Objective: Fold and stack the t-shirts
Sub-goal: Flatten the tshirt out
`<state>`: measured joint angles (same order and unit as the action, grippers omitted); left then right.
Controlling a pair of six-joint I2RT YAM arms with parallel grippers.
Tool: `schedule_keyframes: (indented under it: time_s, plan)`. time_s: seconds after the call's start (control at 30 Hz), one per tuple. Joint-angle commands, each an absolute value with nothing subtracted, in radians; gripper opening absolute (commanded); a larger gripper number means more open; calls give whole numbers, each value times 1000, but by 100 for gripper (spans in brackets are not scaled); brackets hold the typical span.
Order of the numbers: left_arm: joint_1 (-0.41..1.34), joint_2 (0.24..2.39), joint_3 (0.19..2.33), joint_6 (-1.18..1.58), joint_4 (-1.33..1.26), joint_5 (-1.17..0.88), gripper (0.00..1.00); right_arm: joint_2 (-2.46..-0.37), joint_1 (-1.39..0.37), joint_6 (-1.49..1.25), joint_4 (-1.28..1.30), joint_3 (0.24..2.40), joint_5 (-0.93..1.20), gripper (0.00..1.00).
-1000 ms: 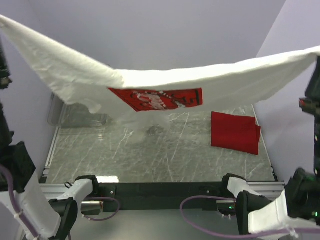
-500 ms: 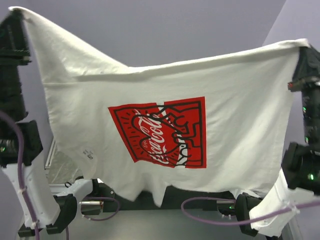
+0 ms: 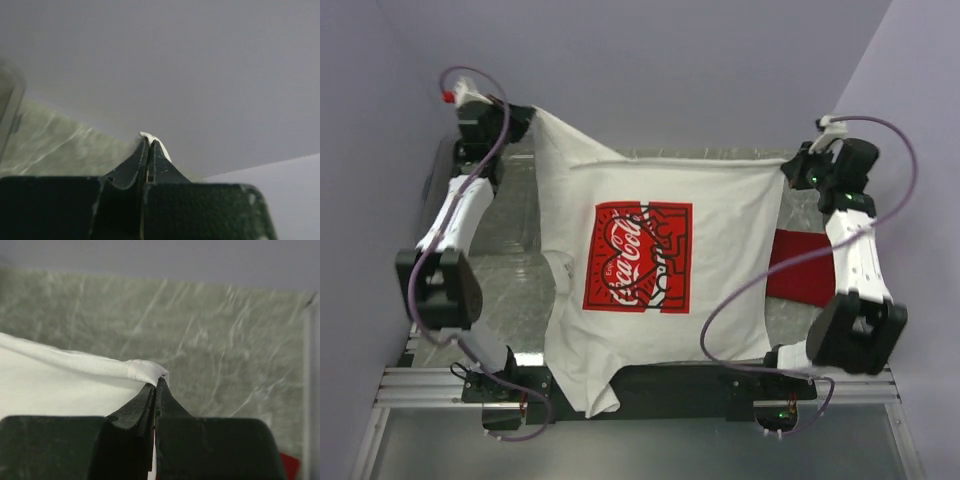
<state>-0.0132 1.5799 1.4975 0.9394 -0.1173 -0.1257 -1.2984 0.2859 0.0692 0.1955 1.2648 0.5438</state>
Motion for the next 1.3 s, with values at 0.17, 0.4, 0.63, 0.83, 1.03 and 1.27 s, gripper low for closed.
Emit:
schedule_keyframes:
  time_s: [0.17,0.4,0.63,0.83,1.03,1.27]
  plan:
    - [58,2066,1785,835,-66,-55,0,-1776,155,161,144,1428,336,0]
    - [63,2244,2031,828,67,-18,1,-1885,146,129,156,1541,271,0]
    - [63,2284,2062,824,71,-35,1,-1927,143,112,192,1617,264,0]
    - [63,2295,2105,825,75,-66,1,-1936,147,100,209,1644,285,0]
    - [63,2263,2095,805,51,-104,1,-1902,164,80,192,1623,307,0]
    - [61,2244,2091,798,40,-204,1,-1893,181,87,229,1641,389,0]
